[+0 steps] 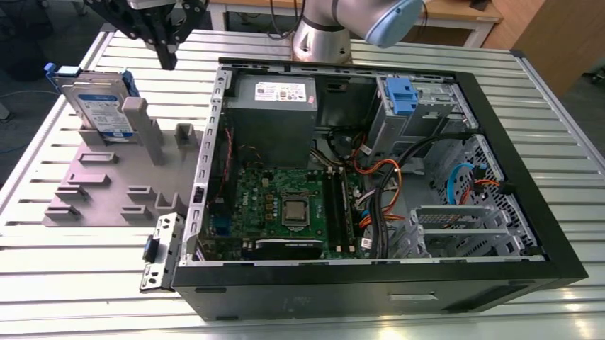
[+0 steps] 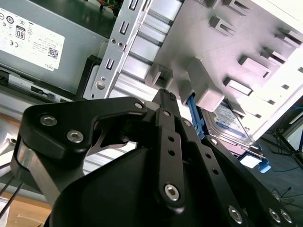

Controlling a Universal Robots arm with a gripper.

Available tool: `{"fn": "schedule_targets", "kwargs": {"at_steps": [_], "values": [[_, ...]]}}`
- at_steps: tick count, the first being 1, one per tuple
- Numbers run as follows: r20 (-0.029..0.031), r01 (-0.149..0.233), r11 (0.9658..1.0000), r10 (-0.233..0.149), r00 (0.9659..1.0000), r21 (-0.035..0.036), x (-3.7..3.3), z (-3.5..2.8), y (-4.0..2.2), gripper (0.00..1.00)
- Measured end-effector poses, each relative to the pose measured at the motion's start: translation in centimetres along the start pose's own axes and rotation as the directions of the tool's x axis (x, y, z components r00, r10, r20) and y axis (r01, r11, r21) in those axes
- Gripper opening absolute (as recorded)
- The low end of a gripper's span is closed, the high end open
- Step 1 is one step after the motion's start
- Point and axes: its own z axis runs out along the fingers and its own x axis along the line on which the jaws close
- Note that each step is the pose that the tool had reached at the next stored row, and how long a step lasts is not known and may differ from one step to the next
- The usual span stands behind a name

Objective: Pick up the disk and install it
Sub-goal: 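Reach for the disk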

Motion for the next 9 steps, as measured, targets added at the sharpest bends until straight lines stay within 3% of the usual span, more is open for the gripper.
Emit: {"fn": "schedule_targets", "kwargs": {"at_steps": [4,9], "values": [[0.0,0.0,1.0,0.0,1.0,0.0,0.59,-0.01,-0.02,0.11],[0.0,0.0,1.0,0.0,1.0,0.0,0.69,-0.01,-0.02,0.11]]}}
